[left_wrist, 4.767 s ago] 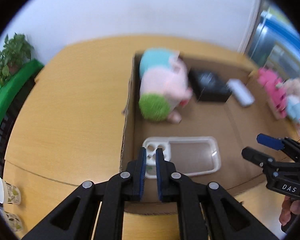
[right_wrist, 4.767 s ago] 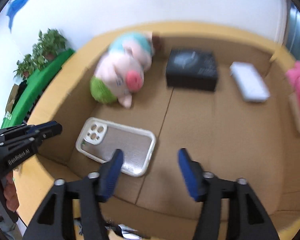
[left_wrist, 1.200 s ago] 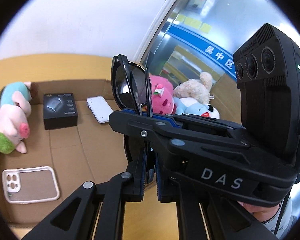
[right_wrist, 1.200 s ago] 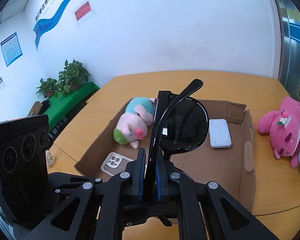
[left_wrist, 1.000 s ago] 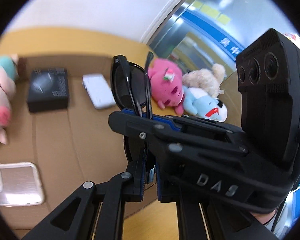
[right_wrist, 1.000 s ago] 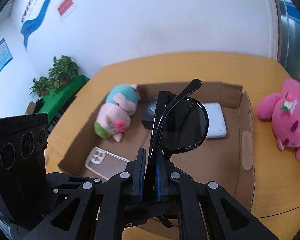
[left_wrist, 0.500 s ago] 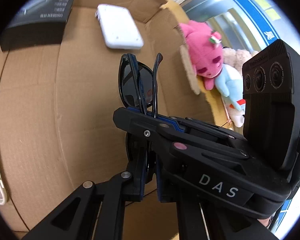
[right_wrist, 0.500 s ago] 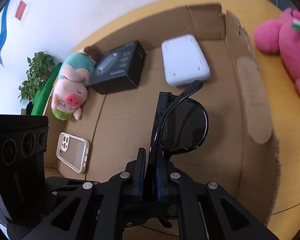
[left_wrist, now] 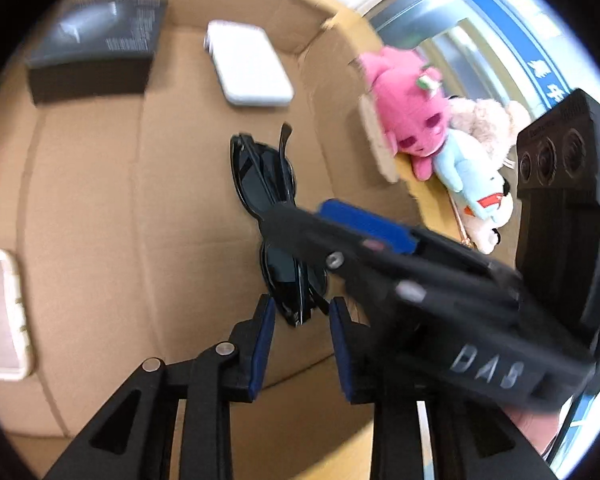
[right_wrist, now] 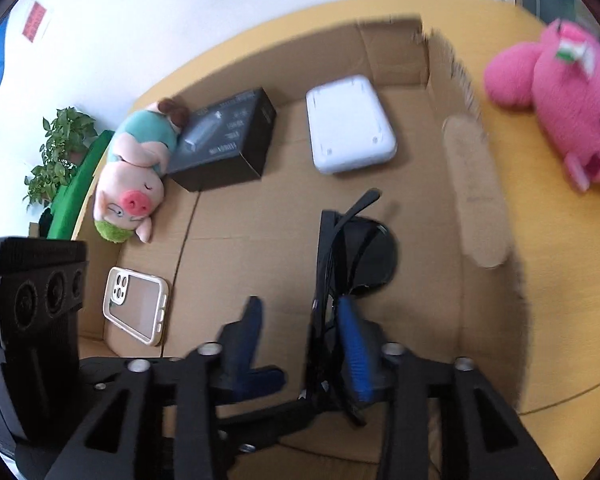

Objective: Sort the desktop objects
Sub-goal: 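Open the left tool to release the sunglasses inside the box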

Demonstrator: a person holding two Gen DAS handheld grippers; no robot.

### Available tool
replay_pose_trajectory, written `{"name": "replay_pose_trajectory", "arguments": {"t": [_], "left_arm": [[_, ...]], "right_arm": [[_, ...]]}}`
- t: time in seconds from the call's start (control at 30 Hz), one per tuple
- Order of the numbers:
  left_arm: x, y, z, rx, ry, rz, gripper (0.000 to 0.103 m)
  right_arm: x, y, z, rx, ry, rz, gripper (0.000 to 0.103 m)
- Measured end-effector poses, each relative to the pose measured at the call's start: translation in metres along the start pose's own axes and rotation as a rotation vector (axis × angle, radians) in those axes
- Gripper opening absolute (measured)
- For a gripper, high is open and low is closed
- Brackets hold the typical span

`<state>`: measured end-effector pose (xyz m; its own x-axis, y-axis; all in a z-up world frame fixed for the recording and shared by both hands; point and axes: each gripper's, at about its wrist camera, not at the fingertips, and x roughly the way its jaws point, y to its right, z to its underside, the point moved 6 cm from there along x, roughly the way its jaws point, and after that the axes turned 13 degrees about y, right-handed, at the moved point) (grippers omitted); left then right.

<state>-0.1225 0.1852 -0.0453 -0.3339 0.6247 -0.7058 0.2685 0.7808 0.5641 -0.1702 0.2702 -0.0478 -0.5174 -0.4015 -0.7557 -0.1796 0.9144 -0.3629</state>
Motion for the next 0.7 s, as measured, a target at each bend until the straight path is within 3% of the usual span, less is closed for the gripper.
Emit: {"name": "replay_pose_trajectory", "arguments": {"t": [0.1, 0.17, 0.23, 0.37, 0.43, 0.5, 0.7], "left_arm": [[-0.036, 0.006, -0.003, 0.095, 0.116, -0.049, 0.029], [-0.064, 0.009, -0.005, 0.141, 0.207, -0.084, 0.038], [-0.091, 0.007, -0.007, 0.174, 0.306, -0.124, 0.057], [-0.154, -0.02, -0.002, 0.234, 0.52, -0.254, 0.065], [-0.169, -0.034, 0.001, 0.243, 0.577, -0.309, 0.065], [-0.181, -0.055, 0.007, 0.241, 0.633, -0.369, 0.065], [-0.184, -0.111, 0.032, 0.235, 0.687, -0.523, 0.065]], "right_arm": [[-0.028, -0.006, -0.008, -0.032, 0.071, 0.027, 0.059], [-0.051, -0.013, -0.013, -0.054, 0.134, 0.041, 0.065], [-0.078, -0.023, -0.014, -0.08, 0.213, 0.04, 0.072], [-0.123, -0.049, 0.0, -0.156, 0.385, 0.045, 0.094], [-0.13, -0.061, 0.013, -0.202, 0.434, 0.064, 0.101], [-0.126, -0.069, 0.03, -0.245, 0.47, 0.09, 0.102], [-0.093, -0.074, 0.069, -0.266, 0.525, 0.158, 0.102]]}}
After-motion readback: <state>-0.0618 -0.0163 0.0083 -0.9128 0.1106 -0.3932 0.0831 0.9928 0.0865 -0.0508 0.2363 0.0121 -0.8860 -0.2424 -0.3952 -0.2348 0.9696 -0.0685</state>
